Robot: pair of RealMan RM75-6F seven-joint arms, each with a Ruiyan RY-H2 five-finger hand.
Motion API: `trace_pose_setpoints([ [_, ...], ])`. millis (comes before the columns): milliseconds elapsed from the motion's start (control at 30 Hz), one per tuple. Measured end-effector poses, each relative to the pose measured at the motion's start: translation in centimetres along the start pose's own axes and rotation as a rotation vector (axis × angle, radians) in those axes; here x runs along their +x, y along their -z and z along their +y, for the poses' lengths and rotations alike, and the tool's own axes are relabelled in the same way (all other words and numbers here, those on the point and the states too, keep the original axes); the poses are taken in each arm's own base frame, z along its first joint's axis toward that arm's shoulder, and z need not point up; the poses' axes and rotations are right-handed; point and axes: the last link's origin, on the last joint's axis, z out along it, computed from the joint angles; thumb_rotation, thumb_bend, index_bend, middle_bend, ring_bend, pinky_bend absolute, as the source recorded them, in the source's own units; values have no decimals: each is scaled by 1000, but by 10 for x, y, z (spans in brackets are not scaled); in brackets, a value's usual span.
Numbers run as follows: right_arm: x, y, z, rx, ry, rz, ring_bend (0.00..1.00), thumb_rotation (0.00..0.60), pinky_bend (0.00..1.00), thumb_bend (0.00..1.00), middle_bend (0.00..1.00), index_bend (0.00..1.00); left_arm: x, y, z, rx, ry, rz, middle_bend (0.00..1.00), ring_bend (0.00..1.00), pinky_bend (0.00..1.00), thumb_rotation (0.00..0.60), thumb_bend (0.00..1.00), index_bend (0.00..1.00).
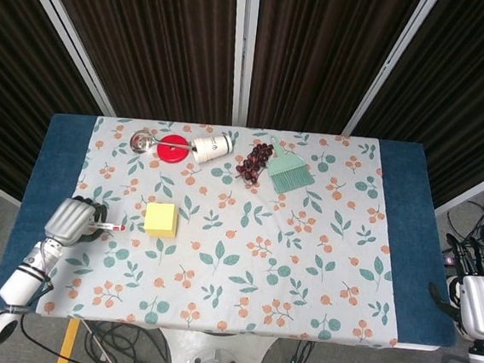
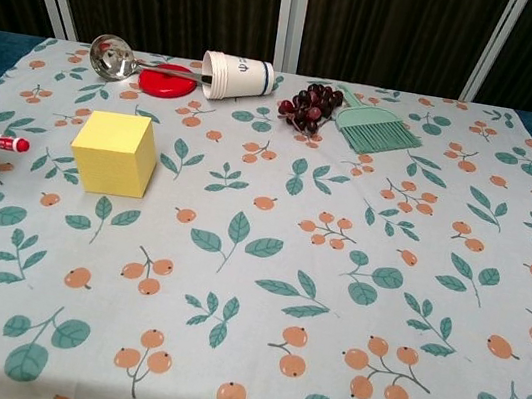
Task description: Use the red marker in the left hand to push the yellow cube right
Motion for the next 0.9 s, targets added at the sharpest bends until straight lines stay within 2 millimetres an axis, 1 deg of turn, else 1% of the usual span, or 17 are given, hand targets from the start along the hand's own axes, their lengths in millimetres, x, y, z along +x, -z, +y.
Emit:
trace_pose_setpoints([
  [133,1,1,0,-4,2,2,7,600,118,203,164,32,-2,-11,-2,-1,2,-6,675,496,456,600,470,648],
  [233,1,1,0,-7,2,2,7,600,118,203,164,32,-5,-23,3,-12,10,-9,675,496,456,600,471,649],
  [467,3,2,2,-17,7,5,7,600,118,204,164,32,-9,-48,23,-54,25,-20,675,496,455,600,472,649],
  [900,2,3,4,-26,10,2,7,600,118,204,165,32,-10,-76,62,-139,22,-30,675,496,452,600,474,649],
])
